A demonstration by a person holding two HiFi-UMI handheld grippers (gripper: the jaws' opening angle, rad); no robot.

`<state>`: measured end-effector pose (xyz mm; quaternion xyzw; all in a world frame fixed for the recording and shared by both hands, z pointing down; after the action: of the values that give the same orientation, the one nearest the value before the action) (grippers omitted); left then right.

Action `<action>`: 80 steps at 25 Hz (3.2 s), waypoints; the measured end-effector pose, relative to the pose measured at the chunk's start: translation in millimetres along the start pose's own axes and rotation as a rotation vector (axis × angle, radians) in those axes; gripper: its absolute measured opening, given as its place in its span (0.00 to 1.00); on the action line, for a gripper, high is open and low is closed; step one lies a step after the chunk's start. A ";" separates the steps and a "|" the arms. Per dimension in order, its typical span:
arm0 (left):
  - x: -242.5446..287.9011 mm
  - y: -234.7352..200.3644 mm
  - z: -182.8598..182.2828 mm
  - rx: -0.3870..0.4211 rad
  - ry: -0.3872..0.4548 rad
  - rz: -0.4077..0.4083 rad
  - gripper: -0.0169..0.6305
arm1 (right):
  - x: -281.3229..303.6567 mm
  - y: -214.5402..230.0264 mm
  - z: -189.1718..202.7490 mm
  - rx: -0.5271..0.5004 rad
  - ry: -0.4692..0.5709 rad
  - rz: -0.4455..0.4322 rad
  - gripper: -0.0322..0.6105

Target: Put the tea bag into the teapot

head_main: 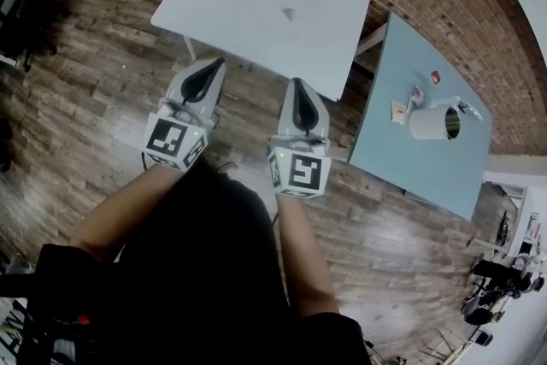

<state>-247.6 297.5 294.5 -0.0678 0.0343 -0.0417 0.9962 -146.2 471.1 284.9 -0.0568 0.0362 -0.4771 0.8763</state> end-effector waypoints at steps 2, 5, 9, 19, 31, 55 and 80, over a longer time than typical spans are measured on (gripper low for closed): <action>-1.2 3.8 2.8 0.001 -0.010 -0.003 0.03 | -3.5 4.3 1.1 0.006 0.001 -0.005 0.05; -1.6 4.9 6.5 0.004 -0.025 -0.006 0.03 | -2.1 6.5 -0.2 -0.006 0.030 -0.040 0.08; 3.1 2.0 7.2 -0.003 -0.032 -0.008 0.03 | 3.4 14.0 1.2 -0.003 0.030 -0.039 0.10; 30.5 -22.4 22.6 -0.011 -0.058 -0.009 0.03 | 29.5 26.2 19.0 0.020 -0.002 0.001 0.10; 118.8 -67.4 23.7 -0.011 -0.057 0.063 0.03 | 109.9 56.3 28.6 0.006 -0.066 0.028 0.10; 236.2 -210.3 11.5 -0.096 -0.047 0.035 0.03 | 306.3 71.5 36.9 0.030 -0.169 0.004 0.10; 268.8 -245.2 24.7 -0.084 -0.093 -0.065 0.03 | 407.5 60.9 58.7 -0.014 -0.249 -0.281 0.14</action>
<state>2.3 35.1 335.9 -0.1125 -0.0127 -0.0692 0.9912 132.4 165.3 331.2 -0.1262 -0.0774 -0.5839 0.7982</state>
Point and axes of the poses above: the fingertips, and each gripper's own axes: x forward along the fingers, y to its right, z out of its underside, the point moved 8 cm from there along -x, backward along the fingers, and after that the axes turned 4 degrees about -x, right-handed, at the moved point
